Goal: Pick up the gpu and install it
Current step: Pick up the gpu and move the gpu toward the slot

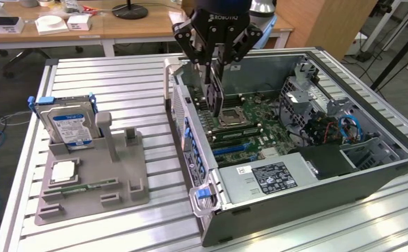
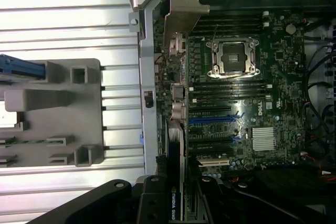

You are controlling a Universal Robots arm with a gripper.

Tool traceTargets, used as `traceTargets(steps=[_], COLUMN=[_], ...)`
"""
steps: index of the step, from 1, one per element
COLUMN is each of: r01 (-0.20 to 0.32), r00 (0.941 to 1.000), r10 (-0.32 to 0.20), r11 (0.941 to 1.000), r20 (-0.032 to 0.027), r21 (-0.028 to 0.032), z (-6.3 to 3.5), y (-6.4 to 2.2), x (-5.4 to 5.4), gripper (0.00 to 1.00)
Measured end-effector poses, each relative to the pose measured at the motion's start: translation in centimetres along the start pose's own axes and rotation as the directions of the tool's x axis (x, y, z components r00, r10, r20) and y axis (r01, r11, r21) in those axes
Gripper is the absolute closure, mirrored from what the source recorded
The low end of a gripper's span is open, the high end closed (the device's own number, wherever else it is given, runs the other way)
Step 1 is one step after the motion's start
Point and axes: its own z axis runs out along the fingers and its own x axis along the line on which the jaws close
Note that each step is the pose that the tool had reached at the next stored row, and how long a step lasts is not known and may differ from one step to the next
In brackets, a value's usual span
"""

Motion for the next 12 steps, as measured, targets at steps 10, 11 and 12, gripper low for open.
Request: traceTargets(steps=[10, 11, 12], r01=[0.000, 0.000, 0.000], r00=[1.0000, 1.0000, 1.0000], r10=[0.000, 0.000, 0.000], r11=[1.0000, 1.0000, 1.0000], r20=[0.0000, 0.0000, 0.0000], r21=[0.0000, 0.0000, 0.0000], z=[0.01, 0.01, 0.01], y=[0.03, 0.03, 0.03], x=[-0.34, -0.38, -0.41], gripper=[0.74, 0.74, 0.74])
